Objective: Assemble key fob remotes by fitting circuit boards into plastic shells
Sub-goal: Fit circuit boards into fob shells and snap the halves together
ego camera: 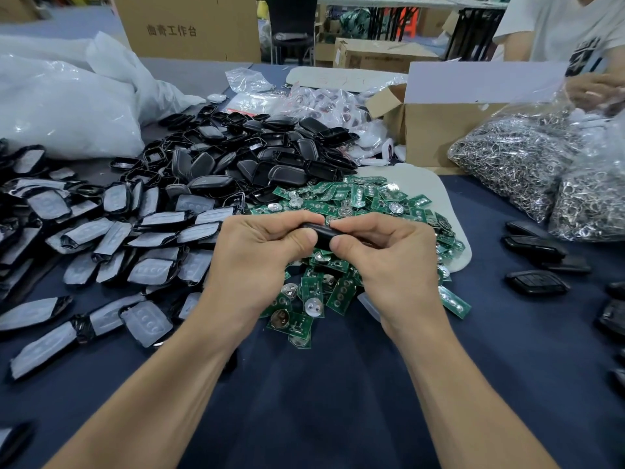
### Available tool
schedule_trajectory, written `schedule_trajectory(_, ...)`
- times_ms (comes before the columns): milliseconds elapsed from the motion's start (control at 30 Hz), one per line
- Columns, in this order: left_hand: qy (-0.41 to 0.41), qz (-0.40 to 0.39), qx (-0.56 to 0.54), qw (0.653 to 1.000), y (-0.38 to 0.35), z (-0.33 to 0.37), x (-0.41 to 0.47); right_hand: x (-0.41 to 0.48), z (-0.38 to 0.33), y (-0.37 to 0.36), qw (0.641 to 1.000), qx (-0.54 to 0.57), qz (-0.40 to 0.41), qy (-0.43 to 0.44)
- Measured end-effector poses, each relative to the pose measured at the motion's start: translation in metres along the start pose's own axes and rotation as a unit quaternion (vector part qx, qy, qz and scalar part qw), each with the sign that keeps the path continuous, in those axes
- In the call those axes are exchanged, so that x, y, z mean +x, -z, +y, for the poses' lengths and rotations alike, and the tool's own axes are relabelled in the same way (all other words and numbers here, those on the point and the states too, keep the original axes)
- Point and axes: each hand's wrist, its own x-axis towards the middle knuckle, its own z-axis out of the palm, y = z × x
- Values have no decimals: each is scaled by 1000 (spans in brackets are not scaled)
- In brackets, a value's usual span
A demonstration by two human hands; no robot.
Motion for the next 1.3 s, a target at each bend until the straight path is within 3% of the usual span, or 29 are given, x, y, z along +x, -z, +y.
schedule_trajectory(333, -9, 4, 3, 1000, -7, 1, -1, 2, 1, 1, 999, -21, -27, -12)
schedule_trajectory(500, 6, 34, -28, 999, -5, 5, -1, 4, 2, 3, 999, 32, -19, -9)
schedule_trajectory(700, -46, 36, -17, 998, -8, 9, -4, 3, -2, 3, 990, 129, -42, -44)
schedule_trajectory(967, -79, 38, 1, 996, -9, 11, -5, 0, -3, -1, 990, 123, -49, -41)
schedule_trajectory(1033, -47, 41, -26, 998, -9, 11, -4, 1, -4, 0, 991, 117, -50, -41)
schedule_trajectory(1167, 96, 4, -171, 981, -7, 9, 1, 1, -7, 1, 988, 138, -60, -31)
schedule_trajectory(1300, 84, -13, -120, 989, -3, 8, 3, 3, -5, 3, 994, 103, -18, 9)
